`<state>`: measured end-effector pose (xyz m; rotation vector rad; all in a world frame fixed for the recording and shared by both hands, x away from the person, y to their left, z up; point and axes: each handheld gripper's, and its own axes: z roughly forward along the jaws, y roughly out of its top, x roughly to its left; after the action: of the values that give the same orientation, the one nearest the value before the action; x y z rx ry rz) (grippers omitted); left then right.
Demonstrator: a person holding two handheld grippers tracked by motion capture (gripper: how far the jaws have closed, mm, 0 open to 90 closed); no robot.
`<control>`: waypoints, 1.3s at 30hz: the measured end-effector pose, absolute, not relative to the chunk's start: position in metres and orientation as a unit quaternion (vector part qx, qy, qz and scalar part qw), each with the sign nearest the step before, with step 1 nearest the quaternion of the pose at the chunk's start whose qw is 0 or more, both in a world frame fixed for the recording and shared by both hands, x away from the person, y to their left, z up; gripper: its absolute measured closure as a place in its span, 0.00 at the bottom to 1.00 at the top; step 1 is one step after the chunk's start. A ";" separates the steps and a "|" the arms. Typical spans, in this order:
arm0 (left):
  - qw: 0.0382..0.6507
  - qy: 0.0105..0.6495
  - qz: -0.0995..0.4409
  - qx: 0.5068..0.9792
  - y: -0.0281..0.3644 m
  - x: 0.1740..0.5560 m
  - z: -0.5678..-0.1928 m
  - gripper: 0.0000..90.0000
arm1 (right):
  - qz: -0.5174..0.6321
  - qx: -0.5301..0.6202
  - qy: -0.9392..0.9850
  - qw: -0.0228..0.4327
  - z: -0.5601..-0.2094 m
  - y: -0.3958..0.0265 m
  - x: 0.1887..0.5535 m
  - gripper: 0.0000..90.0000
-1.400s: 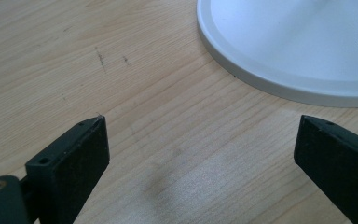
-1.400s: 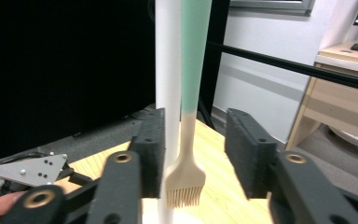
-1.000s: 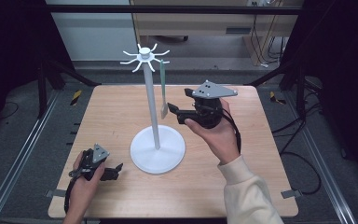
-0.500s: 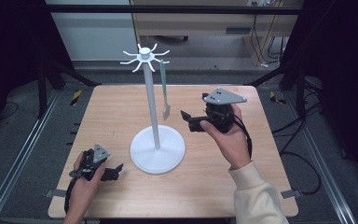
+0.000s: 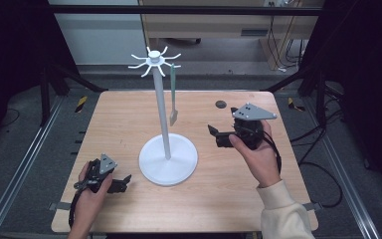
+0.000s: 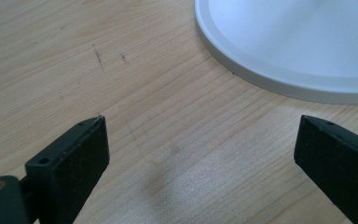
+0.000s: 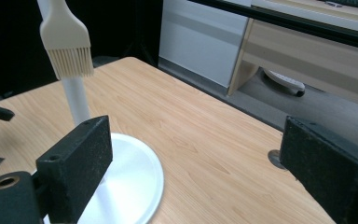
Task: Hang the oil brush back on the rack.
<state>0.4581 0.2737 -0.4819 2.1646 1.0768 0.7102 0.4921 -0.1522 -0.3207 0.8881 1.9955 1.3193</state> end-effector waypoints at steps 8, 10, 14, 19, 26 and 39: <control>0.304 0.406 0.268 0.819 0.273 0.458 -0.482 0.03 | 0.486 0.342 0.749 0.294 -0.331 -0.162 0.488 0.12; 0.304 0.405 0.268 0.819 0.273 0.458 -0.482 0.03 | 0.483 0.344 0.750 0.293 -0.336 -0.163 0.487 0.12; 0.304 0.405 0.268 0.820 0.273 0.458 -0.482 0.03 | 0.475 0.354 0.751 0.290 -0.350 -0.168 0.486 0.12; 0.303 0.405 0.268 0.820 0.273 0.458 -0.482 0.03 | 0.471 0.370 0.750 0.280 -0.368 -0.173 0.487 0.12; 0.304 0.404 0.268 0.820 0.272 0.458 -0.482 0.03 | 0.466 0.390 0.744 0.278 -0.386 -0.177 0.490 0.13; 0.305 0.403 0.267 0.821 0.271 0.459 -0.483 0.03 | 0.434 0.406 0.755 0.277 -0.429 -0.179 0.500 0.13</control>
<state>0.4585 0.2714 -0.4826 2.1725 1.0660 0.7075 0.5001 -0.1788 -0.4286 1.0912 2.0273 1.1640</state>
